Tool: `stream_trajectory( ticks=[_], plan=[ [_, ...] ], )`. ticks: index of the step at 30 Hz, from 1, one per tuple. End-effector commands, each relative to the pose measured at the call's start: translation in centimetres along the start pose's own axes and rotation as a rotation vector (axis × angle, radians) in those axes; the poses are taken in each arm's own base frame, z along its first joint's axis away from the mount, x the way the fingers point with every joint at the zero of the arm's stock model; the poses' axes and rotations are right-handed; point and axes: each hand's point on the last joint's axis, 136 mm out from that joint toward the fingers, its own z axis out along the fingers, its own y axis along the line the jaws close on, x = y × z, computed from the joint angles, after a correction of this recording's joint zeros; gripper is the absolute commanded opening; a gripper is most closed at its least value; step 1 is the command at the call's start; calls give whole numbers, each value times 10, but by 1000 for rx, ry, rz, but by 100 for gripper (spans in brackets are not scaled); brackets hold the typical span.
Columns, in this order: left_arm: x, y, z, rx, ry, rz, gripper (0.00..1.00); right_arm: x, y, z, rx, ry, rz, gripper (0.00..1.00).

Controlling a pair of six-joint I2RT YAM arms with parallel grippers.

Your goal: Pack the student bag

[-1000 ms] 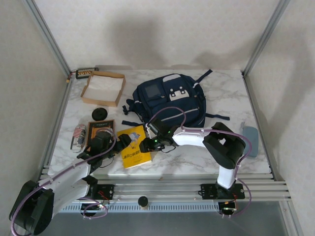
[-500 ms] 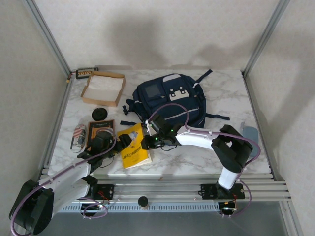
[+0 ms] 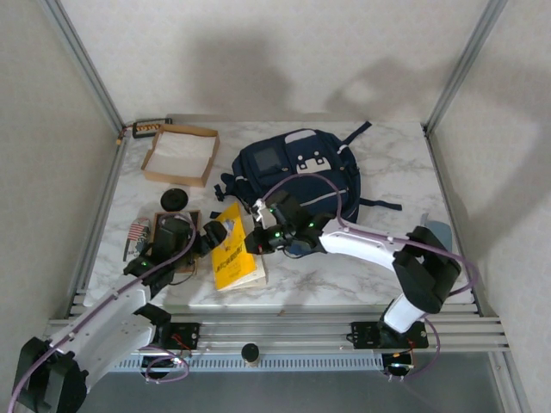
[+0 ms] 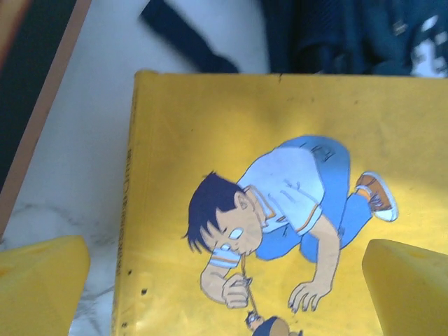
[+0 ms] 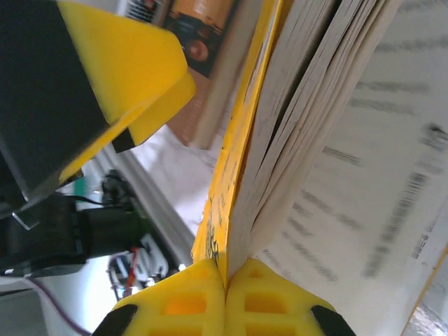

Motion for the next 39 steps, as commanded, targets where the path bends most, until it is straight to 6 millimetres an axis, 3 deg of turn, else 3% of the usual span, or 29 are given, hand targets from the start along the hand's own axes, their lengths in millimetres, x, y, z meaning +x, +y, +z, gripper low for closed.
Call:
stream_trajectory(
  ticks=[1,4,9,14,21,26,32,34,39],
  plan=[
    [-28,-16,-19,-30,-73,45,100,-32,51,-41,-149,-115,-83,0],
    [-42,-37,-28,-16,-76,76,100,-46,63,-70,-160,-167,-97,0],
    [-48,-74,-42,98,-49,91,100,-66,71,-120,-235,-243,-100,0],
    [-32,-102,-43,268,43,69,99,-84,76,-158,-310,-280,-121,0],
    [-16,-146,-55,524,96,39,99,-95,77,-171,-383,-266,-141,0],
    [-5,-154,-51,540,127,48,97,-97,83,-170,-438,-241,-167,0],
    [1,-177,-61,649,142,43,77,-97,67,-165,-437,-221,-149,0],
    [0,-180,-64,664,135,37,60,-97,58,-162,-416,-209,-134,0],
    [3,-189,-68,706,139,30,30,-97,42,-156,-372,-197,-110,0]
  ],
)
